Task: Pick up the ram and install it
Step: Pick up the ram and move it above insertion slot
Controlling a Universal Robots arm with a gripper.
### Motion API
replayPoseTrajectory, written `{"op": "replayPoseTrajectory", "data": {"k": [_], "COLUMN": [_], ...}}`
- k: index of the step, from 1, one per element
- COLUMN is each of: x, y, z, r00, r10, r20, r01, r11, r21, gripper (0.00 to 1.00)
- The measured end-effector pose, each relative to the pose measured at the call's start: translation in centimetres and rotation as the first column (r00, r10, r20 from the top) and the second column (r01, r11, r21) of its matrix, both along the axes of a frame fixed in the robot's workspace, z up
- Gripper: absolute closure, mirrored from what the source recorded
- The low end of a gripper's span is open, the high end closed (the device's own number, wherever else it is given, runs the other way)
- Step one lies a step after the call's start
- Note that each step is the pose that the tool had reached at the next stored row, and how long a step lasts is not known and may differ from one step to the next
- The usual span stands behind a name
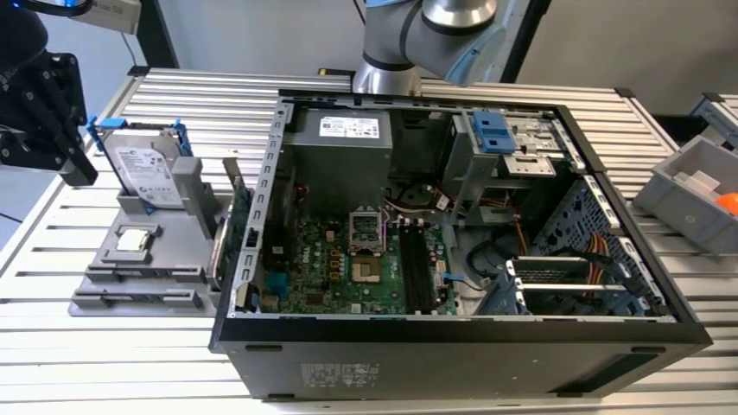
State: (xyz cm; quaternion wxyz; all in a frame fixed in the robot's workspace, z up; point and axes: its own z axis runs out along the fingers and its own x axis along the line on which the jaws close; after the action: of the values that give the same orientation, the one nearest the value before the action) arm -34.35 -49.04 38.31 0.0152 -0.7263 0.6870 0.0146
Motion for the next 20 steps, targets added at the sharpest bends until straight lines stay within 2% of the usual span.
{"op": "replayPoseTrajectory", "data": {"k": [2, 3, 16, 20], "x": [0.00, 0.00, 0.00, 0.00], "y": [0.00, 0.00, 0.00, 0.00], "z": [0.00, 0.00, 0.00, -0.14], "r00": [1.0000, 1.0000, 1.0000, 0.9993], "r10": [0.000, 0.000, -0.002, -0.036], "r20": [0.0000, 0.0000, 0.0000, 0.0000], "r01": [0.000, 0.000, 0.002, 0.036], "r11": [1.0000, 1.0000, 1.0000, 0.9993], "r21": [0.0000, 0.0000, -0.0002, -0.0003], "gripper": [1.00, 0.00, 0.00, 0.00]}}
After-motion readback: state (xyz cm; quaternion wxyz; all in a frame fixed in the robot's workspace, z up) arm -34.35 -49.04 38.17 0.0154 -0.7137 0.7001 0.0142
